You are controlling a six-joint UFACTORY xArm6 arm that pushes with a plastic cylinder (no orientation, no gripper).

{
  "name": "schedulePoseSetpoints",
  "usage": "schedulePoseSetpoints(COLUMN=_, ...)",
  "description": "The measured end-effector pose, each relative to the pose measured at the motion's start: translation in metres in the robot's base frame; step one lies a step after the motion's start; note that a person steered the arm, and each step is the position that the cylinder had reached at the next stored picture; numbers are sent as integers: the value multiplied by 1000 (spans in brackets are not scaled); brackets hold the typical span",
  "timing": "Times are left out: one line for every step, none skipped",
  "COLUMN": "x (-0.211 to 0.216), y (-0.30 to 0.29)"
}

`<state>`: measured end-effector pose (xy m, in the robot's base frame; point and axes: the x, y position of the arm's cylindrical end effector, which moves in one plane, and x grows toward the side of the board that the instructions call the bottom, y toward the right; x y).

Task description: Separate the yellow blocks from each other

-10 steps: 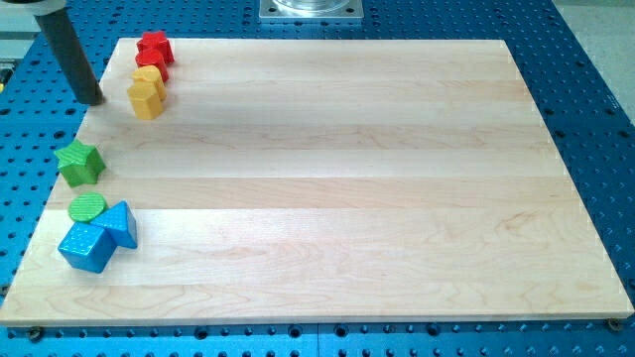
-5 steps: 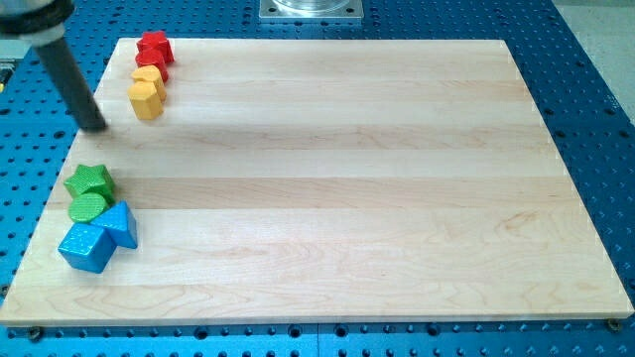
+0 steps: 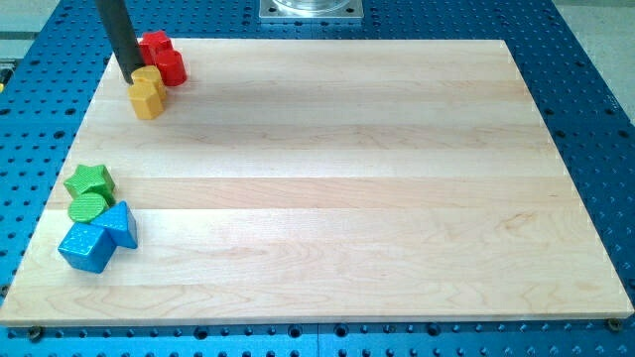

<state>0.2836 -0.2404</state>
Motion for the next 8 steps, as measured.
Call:
schedulePoseSetpoints(x=-7, y=54)
schedulePoseSetpoints(x=-21, y=72)
schedulePoseSetpoints(x=-30, y=72)
schedulePoseSetpoints(x=-25, y=39)
schedulePoseSetpoints(x=-1, y=15)
schedulePoseSetpoints(x=47, y=34)
schedulePoseSetpoints(x=48, y=99)
schedulePoseSetpoints(x=72, y=91)
